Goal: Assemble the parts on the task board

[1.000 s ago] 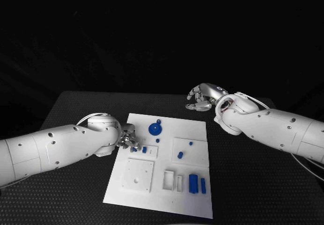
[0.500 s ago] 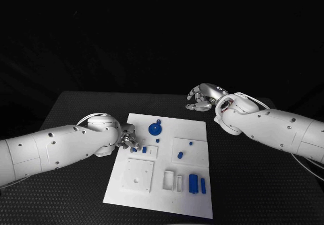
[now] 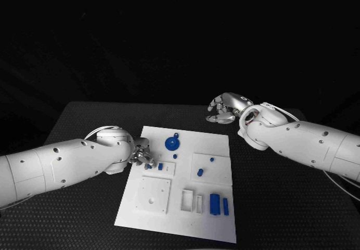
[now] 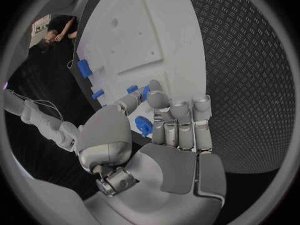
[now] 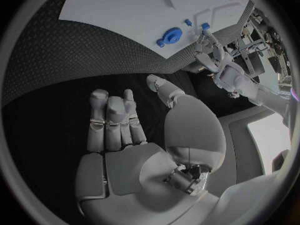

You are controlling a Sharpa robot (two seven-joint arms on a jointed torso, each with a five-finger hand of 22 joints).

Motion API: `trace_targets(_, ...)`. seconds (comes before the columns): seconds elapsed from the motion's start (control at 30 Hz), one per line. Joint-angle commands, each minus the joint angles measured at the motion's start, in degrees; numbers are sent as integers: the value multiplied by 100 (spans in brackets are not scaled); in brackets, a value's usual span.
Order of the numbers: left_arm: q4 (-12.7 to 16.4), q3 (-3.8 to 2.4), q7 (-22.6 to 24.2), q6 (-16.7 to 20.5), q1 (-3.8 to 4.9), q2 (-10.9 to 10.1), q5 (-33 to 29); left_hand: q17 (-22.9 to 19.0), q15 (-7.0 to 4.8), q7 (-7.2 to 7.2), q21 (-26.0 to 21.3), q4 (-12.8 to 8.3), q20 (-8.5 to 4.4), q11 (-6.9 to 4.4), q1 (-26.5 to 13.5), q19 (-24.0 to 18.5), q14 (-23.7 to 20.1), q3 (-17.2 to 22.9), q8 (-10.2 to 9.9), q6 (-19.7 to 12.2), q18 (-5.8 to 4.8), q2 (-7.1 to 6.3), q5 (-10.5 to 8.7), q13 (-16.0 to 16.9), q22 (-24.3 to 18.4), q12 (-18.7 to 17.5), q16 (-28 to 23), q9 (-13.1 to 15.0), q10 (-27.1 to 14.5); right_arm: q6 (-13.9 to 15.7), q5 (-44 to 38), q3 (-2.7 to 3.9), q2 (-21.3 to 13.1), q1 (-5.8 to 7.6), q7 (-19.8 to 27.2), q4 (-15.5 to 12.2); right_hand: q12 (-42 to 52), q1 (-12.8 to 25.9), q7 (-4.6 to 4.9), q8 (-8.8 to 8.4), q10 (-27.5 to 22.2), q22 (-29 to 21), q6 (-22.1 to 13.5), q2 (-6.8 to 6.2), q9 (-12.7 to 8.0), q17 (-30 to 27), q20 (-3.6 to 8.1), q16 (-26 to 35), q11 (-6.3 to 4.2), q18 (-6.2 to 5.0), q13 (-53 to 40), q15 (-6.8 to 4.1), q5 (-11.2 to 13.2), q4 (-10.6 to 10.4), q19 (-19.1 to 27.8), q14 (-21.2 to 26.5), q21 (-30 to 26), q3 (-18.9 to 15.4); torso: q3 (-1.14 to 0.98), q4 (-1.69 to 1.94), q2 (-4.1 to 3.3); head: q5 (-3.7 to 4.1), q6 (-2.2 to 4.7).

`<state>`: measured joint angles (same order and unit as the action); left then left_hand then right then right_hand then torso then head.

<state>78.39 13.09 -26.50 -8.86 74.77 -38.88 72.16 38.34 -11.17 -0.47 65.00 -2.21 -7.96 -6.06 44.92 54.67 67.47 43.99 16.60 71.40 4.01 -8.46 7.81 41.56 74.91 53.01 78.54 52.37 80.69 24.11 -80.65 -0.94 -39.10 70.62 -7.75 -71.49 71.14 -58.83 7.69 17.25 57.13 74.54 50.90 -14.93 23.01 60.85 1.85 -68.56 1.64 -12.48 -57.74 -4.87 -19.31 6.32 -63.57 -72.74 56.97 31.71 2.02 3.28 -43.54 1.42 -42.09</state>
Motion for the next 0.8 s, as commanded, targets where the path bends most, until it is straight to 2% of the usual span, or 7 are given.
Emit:
trace_targets(0.03, -62, 55, -175, -20, -73, 7, 116, 3, -39, 29, -22, 52, -748, -14, -38, 32, -12, 13, -27, -6, 41, -57, -42, -6, 71, -25, -24, 8, -15, -58, -36, 2, 0, -2, 12, -3, 33, 50, 42, -12, -17, 5, 11, 15, -5, 3, 4, 30, -1, -252, 6, 22, -20, 2, -18, -11, -25, -19, 3, 0, -1, 0, -4)
trace_targets(0.17, -73, 55, -178, -15, -72, 4, 116, 3, -40, 29, -22, 64, -749, -14, -41, 34, -12, 24, -29, -8, 43, -76, -53, -5, 71, -25, -24, 9, -15, -60, -36, 2, -1, -2, 10, -3, 33, 51, 42, -12, -17, 5, 11, 15, -5, 3, 4, 31, -1, -252, 7, 22, -20, 2, -18, -11, -25, -20, 2, 1, -2, -1, -3)
trace_targets(0.53, -90, 55, -156, -2, -72, 5, 102, 3, -46, 38, -25, 365, -755, -9, -93, 64, -17, 137, -46, -39, 50, -378, -220, -4, 65, -30, -33, 17, -27, -49, -36, 2, 1, -2, 18, 0, 32, 50, 44, -17, -20, 5, 0, 9, -8, 2, 4, 33, 1, -252, 9, 23, -24, 5, -15, -9, -28, -20, 2, 2, 0, 4, -3)
trace_targets(0.8, -108, 55, -153, -24, -72, 10, 98, 4, -47, 40, -24, 395, -756, -8, -76, 64, -20, 149, -52, -51, 53, -411, -261, -3, 66, -30, -33, 18, -31, -33, -36, 2, 1, -2, 19, -7, 31, 52, 46, -22, -22, 5, -8, 9, -10, 1, 3, 35, 3, -252, 11, 25, -25, 5, -13, -7, -29, -21, -3, 0, -2, 2, -3)
